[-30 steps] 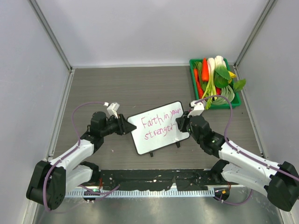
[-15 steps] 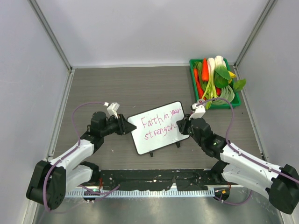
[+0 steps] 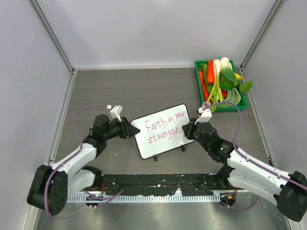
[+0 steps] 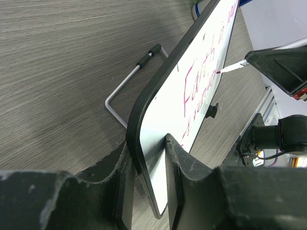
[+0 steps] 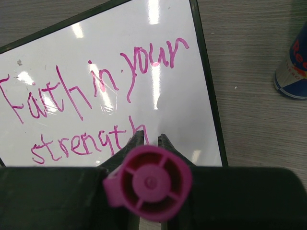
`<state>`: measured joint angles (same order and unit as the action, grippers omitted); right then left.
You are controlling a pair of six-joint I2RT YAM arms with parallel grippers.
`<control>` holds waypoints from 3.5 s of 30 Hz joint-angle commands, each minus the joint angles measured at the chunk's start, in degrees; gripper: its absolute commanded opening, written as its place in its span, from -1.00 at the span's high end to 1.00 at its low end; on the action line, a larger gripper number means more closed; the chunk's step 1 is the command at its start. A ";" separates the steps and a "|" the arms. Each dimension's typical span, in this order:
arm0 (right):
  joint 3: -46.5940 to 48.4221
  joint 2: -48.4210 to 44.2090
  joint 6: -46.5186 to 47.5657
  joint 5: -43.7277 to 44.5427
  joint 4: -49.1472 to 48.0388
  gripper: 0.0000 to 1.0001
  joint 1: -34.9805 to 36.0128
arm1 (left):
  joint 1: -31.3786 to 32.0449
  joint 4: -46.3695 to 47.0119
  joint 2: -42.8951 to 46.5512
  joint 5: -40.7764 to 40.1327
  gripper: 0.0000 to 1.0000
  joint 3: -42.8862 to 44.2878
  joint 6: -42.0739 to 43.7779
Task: Write a sentence on the whiteboard
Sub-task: Write a sentence on the whiteboard, then put down the whiteboard marker without the cap at the center of the board, then reset both arms
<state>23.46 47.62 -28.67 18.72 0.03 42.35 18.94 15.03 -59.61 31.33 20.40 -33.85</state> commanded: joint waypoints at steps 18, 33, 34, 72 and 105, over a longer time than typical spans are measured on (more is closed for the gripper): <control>1.85 -6.48 0.63 2.55 2.61 0.97 -0.16 | -0.31 -1.93 -0.50 -3.12 1.00 -0.54 3.88; -1.58 -2.27 0.63 5.01 -2.57 0.97 -0.16 | -0.22 -1.76 -0.59 -2.94 1.00 -0.54 3.87; -1.75 -1.65 0.37 5.27 -2.93 0.97 -0.16 | -0.22 -1.76 -0.50 -3.03 1.00 -0.54 3.87; 0.01 -13.16 -18.08 -10.89 24.58 0.97 -0.25 | -0.31 -10.27 18.30 -15.77 -0.99 3.76 1.41; 6.23 -8.51 -18.36 -8.18 27.91 -0.68 -1.04 | -0.31 -22.93 22.53 -14.90 -0.99 15.19 -5.35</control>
<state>23.00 37.26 -53.36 4.75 26.28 41.50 18.94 -5.34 -36.01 15.46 31.51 -38.44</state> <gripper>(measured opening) 0.836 0.994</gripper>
